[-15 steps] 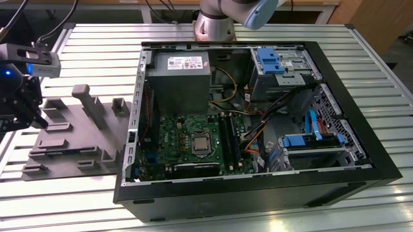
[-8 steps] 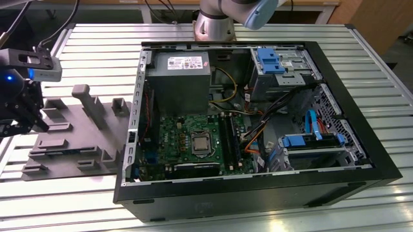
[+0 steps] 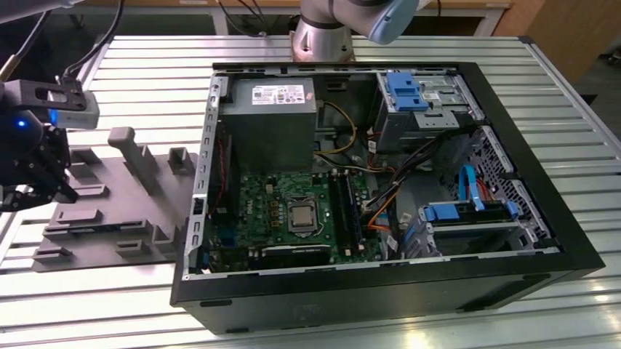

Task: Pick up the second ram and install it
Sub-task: 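Pick up the second ram and move it above second insertion slot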

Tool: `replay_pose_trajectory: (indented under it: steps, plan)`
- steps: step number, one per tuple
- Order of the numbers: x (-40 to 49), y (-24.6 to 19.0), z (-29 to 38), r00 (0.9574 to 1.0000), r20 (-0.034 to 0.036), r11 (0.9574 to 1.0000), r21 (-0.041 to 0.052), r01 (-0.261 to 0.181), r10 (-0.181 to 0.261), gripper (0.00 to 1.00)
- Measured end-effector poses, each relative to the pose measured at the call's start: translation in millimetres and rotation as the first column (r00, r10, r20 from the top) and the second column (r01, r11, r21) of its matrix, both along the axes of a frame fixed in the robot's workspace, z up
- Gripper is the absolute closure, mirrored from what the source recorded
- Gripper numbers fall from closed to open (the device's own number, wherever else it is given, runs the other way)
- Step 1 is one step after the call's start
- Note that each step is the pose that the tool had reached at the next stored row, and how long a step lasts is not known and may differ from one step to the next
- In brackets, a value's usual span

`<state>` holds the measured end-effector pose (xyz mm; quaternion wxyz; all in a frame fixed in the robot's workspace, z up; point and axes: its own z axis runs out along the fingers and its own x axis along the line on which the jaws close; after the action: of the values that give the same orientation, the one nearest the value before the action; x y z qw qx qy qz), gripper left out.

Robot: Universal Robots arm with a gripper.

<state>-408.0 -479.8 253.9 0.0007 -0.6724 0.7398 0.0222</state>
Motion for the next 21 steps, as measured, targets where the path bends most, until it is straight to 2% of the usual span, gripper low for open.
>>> replay_pose_trajectory:
  steps: [7, 21]
  plan:
    - [8.4, -3.0, -3.7, 1.0000, 0.0000, 1.0000, 0.0001, -0.001, 0.001, 0.89]
    - [10.0, -6.4, -13.5, 0.9999, -0.0013, 0.9999, -0.0009, -0.017, 0.017, 0.89]
